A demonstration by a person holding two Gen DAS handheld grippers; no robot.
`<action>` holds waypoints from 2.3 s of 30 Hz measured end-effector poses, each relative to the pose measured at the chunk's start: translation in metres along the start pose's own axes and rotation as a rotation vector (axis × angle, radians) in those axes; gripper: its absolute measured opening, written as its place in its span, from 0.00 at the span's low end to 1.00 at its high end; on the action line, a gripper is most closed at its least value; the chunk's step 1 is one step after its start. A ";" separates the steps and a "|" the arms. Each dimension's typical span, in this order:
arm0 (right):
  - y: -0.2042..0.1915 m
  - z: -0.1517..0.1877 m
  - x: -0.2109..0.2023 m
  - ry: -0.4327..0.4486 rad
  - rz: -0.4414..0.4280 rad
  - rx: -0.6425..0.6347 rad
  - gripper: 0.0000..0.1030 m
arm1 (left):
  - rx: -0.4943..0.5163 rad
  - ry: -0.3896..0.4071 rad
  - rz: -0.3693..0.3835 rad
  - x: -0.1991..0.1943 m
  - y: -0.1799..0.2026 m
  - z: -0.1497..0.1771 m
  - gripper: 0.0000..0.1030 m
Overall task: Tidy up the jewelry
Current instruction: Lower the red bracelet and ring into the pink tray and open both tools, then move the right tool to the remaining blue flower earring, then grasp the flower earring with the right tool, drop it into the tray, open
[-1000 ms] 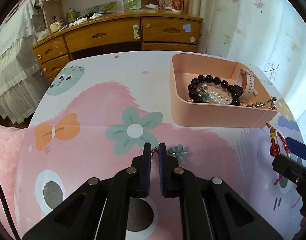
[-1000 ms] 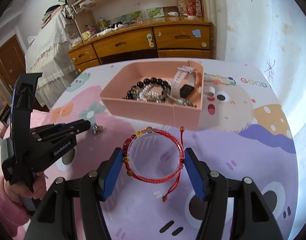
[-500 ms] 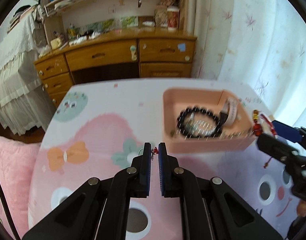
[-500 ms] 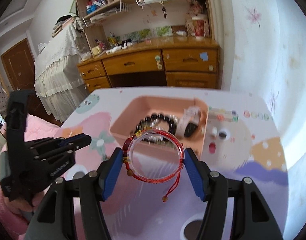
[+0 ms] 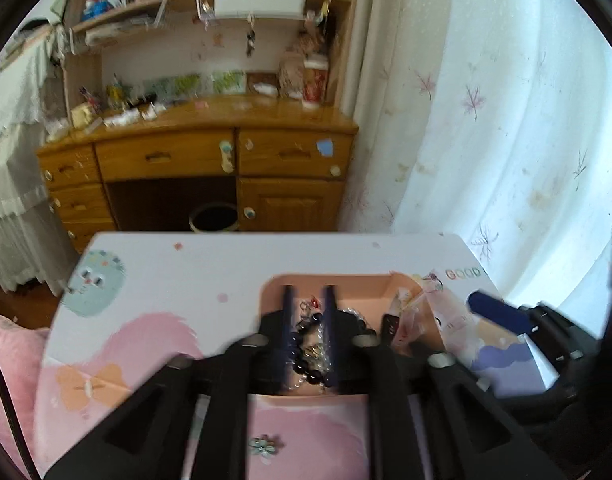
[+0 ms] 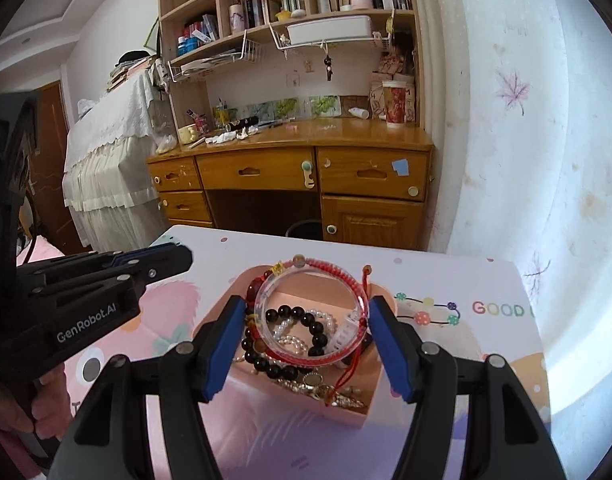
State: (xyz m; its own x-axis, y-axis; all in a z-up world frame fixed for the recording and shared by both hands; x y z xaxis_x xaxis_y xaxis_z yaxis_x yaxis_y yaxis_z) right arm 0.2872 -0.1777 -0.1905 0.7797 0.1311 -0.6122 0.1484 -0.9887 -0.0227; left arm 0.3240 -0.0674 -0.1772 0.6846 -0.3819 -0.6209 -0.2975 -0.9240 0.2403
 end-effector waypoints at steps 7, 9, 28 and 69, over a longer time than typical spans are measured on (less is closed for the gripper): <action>0.006 0.017 0.015 -0.090 0.050 -0.019 0.84 | -0.047 -0.059 -0.065 0.007 -0.020 0.014 0.77; 0.004 0.021 0.013 -0.104 0.048 -0.023 0.84 | -0.072 -0.071 -0.097 0.006 -0.031 0.016 0.79; -0.087 0.062 0.020 -0.278 -0.042 0.098 0.69 | -0.217 -0.215 -0.224 -0.030 -0.147 0.070 0.87; -0.043 0.061 0.015 -0.412 0.427 -0.014 0.19 | -0.272 -0.247 -0.191 -0.041 -0.213 0.095 0.88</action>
State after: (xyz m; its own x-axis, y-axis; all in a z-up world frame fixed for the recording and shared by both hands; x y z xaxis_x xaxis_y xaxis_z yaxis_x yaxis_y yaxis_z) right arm 0.2557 -0.1378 -0.2470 0.4718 -0.3202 -0.8215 -0.1166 -0.9462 0.3019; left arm 0.2960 0.1470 -0.2737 0.5205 -0.2173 -0.8257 0.0288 -0.9620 0.2714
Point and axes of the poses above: each gripper's, at about its wrist camera, not at the fingertips, and x roughly the way its jaws point, y to its right, z to its underside, the point moved 6 cm from there along x, roughly the way its jaws point, and after that the axes turned 10 degrees about z, right-handed, at the moved point
